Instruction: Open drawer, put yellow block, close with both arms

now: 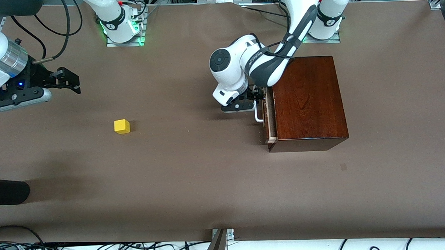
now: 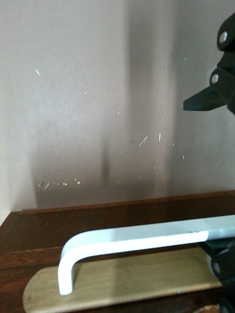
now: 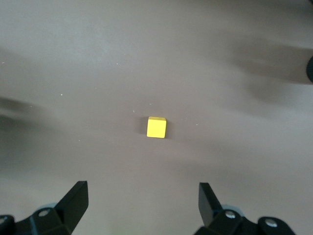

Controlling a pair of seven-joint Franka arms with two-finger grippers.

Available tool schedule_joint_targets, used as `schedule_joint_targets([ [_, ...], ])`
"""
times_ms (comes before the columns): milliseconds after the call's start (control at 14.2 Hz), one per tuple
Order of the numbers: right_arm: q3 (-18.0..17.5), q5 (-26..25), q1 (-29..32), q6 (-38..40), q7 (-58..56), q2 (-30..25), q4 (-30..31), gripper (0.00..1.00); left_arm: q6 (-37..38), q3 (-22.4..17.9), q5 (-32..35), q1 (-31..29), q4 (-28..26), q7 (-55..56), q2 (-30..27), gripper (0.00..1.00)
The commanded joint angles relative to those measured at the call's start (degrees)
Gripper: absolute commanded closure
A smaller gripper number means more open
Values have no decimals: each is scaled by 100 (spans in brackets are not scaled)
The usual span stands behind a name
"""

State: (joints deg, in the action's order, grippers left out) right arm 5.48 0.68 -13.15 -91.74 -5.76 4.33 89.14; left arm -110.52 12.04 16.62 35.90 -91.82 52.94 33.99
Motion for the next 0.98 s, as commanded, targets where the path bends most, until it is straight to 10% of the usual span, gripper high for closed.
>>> schedule_joint_targets([
  [0,15,125,15,69,-57,41,-90,0,-22,-9,60,101,330,85,125,0],
  [913,-3,116,-21,-553,-48,692,787,0,-391,-9,-168,286,867,375,547,0],
])
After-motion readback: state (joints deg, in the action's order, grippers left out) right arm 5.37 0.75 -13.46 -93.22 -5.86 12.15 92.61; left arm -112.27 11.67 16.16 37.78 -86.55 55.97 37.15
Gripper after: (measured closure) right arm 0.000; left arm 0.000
